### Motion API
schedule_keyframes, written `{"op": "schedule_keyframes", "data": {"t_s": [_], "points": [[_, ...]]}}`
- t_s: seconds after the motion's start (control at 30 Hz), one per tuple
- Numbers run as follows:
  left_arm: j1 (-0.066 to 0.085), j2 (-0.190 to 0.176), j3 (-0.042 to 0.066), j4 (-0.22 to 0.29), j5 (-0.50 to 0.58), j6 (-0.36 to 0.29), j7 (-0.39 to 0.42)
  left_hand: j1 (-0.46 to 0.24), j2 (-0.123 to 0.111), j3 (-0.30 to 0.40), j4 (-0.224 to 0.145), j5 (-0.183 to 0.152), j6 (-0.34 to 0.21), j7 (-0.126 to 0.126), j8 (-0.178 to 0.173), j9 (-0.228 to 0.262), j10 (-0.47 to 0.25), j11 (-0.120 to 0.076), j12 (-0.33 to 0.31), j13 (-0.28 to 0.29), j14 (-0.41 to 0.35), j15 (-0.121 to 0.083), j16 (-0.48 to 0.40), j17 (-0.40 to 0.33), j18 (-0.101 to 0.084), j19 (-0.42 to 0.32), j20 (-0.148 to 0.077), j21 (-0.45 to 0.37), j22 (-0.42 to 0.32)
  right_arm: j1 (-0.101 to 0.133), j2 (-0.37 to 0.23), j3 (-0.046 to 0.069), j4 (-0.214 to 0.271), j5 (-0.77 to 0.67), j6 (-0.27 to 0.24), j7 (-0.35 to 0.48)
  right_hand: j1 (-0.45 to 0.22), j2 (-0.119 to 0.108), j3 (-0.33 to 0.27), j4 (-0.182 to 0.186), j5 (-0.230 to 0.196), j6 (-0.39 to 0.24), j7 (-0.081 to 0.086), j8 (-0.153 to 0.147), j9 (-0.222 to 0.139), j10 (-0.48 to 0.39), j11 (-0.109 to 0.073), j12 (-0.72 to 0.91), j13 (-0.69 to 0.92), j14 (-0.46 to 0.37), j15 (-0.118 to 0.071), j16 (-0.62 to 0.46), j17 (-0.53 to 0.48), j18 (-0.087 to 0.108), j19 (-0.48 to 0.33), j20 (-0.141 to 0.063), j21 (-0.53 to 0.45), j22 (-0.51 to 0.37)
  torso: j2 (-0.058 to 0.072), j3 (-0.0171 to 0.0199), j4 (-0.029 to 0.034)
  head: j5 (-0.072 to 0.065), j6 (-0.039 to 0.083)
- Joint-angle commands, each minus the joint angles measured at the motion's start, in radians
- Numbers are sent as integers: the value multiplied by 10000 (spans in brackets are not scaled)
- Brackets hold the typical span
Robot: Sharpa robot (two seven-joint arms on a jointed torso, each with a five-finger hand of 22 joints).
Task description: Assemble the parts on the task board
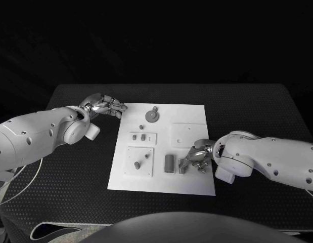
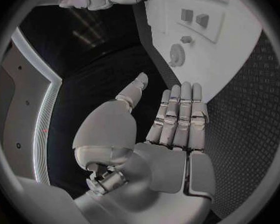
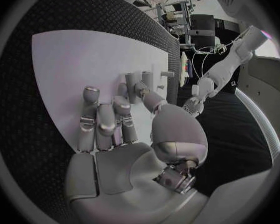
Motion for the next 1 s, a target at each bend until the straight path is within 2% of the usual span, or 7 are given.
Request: {"op": "schedule_keyframes", "data": {"t_s": [0.03,0.23,0.33,1.0], "points": [[4,12,5,16,50,127,89,-88,7,-15,-16,17,-67,6,6,-11,-47,-10,18,-10,30,52,-36,14,178,-21,0,39,-16,-33,21,-17,25,51,190,145,138,116,-72,39,33,-37,118,19,-3,25,-14,-77,-19,-17,-60,-39,-18,128,4,-27,21,179,0,-1,4,-3,9],[4,10,5,16,50,128,85,-89,6,-15,-15,17,-69,6,7,-11,-47,-10,18,-10,30,53,-38,17,177,-21,0,38,-17,-33,31,-17,14,60,36,205,-164,-65,-193,80,32,-32,135,-5,-57,-2,2,-135,-64,-35,-50,-57,-55,128,22,-3,-1,156,3,-1,4,-6,12],[4,13,5,16,50,137,83,-89,6,-15,-15,17,-69,6,7,-12,-47,-10,18,-10,30,53,-39,18,177,-21,0,38,-17,-33,35,-17,5,54,-104,237,-200,-55,-182,86,33,-24,134,-7,-67,4,1,-133,-63,-19,-50,-55,-35,128,32,-6,-6,150,2,-5,1,-8,23],[4,10,5,16,50,139,78,-92,7,-13,-14,17,-71,7,8,-13,-47,-10,19,-10,31,53,-44,28,177,-21,0,39,-18,-34,55,-17,-28,69,-61,293,-388,-116,-164,106,32,-9,134,-22,-113,9,0,-149,-80,-12,-53,-63,-59,128,71,-14,-28,132,2,-3,3,-12,26]]}}
